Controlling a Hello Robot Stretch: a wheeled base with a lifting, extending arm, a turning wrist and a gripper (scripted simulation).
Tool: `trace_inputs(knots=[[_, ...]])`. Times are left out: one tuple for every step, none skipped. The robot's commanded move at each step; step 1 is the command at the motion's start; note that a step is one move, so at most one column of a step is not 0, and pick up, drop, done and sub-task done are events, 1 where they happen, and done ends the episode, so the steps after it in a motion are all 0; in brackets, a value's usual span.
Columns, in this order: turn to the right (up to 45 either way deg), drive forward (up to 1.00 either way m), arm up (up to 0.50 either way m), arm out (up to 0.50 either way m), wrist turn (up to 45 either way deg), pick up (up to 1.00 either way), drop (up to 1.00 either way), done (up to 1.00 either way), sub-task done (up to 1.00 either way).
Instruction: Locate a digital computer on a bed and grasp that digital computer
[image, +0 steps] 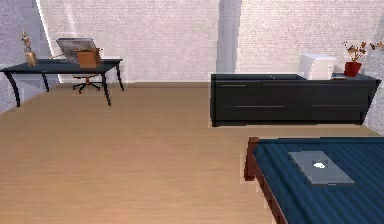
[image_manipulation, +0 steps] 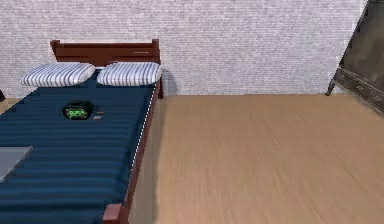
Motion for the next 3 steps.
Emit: trace_inputs(knots=[[0.0,0.3,0.0,0.0,0.0,0.0,0.0,0.0,0.0],[-39.0,0.0,0.0,0.0,0.0,0.0,0.0,0.0,0.0],[45.0,0.0,0.0,0.0,0.0,0.0,0.0,0.0,0.0]])
